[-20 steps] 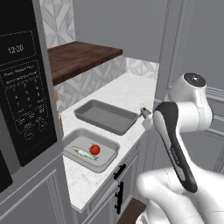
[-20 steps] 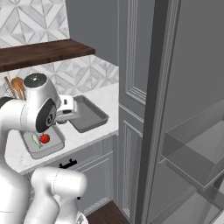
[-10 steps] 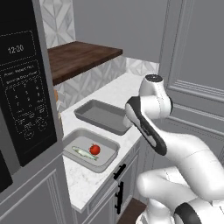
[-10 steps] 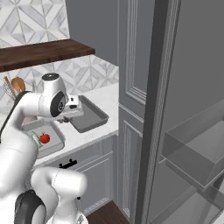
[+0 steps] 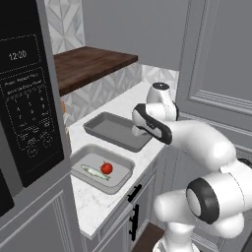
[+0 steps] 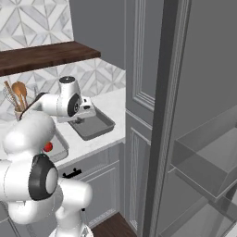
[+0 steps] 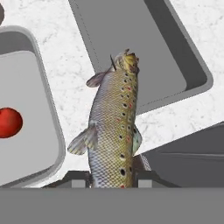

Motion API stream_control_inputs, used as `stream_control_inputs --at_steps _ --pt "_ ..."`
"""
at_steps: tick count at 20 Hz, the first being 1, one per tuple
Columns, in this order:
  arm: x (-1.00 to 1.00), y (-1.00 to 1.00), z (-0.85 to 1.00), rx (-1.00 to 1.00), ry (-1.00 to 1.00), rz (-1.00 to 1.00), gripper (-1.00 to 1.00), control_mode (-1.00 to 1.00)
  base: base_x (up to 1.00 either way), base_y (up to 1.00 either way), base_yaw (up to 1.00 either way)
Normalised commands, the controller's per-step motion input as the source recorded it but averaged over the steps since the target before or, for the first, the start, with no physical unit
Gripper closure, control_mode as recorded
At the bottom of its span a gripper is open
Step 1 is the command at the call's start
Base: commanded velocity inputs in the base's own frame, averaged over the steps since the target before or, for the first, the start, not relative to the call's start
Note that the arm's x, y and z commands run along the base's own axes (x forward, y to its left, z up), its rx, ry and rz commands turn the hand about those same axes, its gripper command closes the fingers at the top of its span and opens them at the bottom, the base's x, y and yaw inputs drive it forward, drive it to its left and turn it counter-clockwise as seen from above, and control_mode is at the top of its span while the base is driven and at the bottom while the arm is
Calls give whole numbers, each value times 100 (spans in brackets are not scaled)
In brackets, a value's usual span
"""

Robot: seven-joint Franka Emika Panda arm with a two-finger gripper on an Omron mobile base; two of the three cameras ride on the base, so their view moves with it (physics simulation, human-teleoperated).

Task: Place one tomato and one fish in each tupperware on the nearby counter, to pack two identical lunches.

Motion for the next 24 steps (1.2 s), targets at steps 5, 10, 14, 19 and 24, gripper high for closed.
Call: stream_control_inputs --at_steps 5,10,14,19,24 --pt "66 19 -9 0 0 2 100 -100 0 0 0" --pt "68 2 -79 0 0 0 100 -100 0 0 0" --pt "70 0 -66 0 0 0 100 -100 0 0 0" --pt "60 0 -10 0 0 4 100 -100 0 0 0" --pt "37 0 -17 0 0 1 100 -100 0 0 0"
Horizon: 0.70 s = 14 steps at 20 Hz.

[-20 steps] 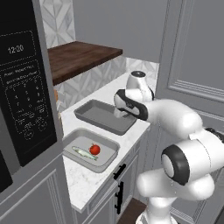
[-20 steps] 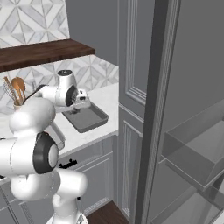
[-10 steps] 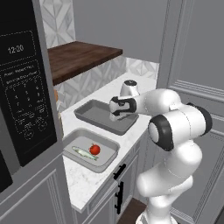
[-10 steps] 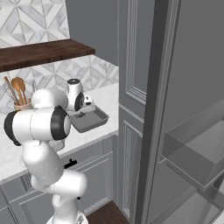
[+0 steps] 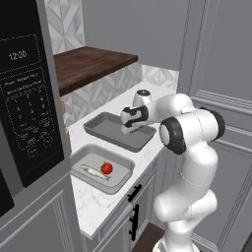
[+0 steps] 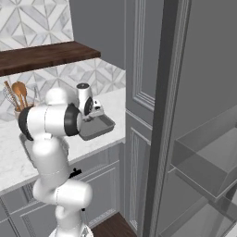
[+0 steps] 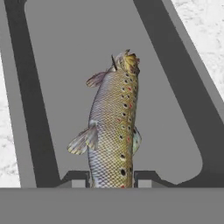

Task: Place one tomato and one fish in each tupperware on the nearby counter, to pack two identical lunches.

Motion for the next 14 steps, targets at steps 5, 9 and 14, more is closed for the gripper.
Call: stream_control_inputs --at_steps 5,9,14 --pt "13 0 -52 0 0 1 100 -100 0 0 0" --pt "0 0 -27 0 -1 0 100 -100 0 0 0" --pt "6 8 -12 0 -8 3 100 -100 0 0 0"
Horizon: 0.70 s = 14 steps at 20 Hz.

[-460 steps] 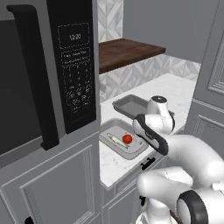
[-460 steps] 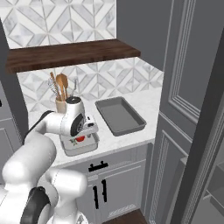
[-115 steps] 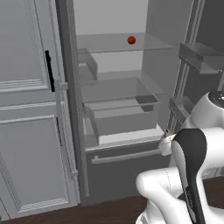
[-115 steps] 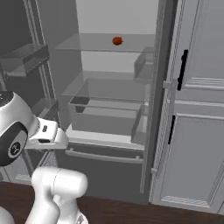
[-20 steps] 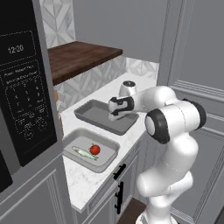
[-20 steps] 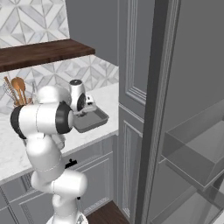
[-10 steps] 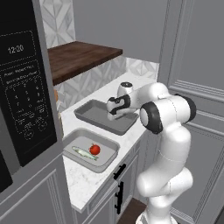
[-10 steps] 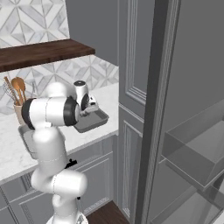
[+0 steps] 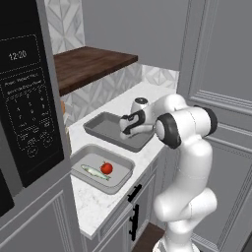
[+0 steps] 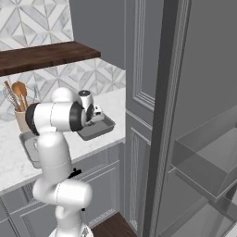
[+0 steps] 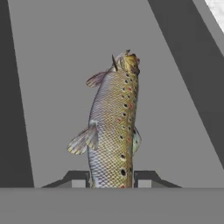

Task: Place one tomato and one fish in each tupperware on the nearby counter, to pack two identical lunches.

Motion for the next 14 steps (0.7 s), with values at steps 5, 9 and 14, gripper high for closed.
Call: stream_control_inputs --at_steps 5,9,14 --pt "40 8 0 0 -5 7 100 -100 0 0 0" --pt "10 0 0 0 -2 3 100 -100 0 0 0" --pt "25 0 0 0 0 1 100 -100 0 0 0"
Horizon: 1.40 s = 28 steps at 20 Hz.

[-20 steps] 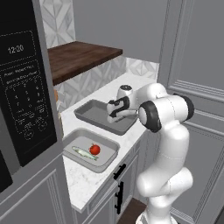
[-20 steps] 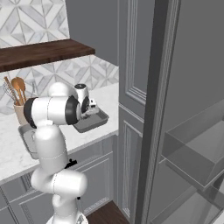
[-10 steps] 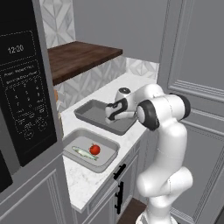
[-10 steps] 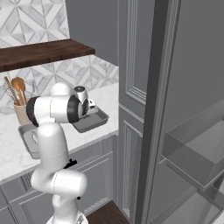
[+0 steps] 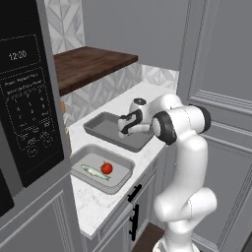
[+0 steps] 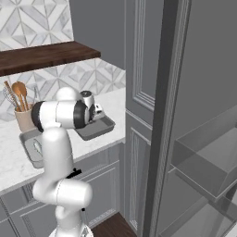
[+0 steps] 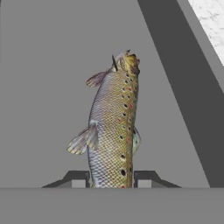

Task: Place one tomato and one fish in each tupperware on the nearby counter, to pack two identical lunches.

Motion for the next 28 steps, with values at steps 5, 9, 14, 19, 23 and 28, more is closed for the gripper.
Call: stream_control_inputs --at_steps 5,9,14,19,23,28 --pt "36 -5 0 0 0 0 100 -100 0 0 0" --pt "10 0 0 0 0 0 -100 -100 0 0 0" --pt "0 0 0 0 0 0 -100 -100 0 0 0" --pt "0 0 0 0 0 0 -100 -100 0 0 0" --pt "-56 -1 40 0 -3 0 -100 -100 0 0 0" --pt "-100 -11 68 2 -5 -3 -100 -100 0 0 0"
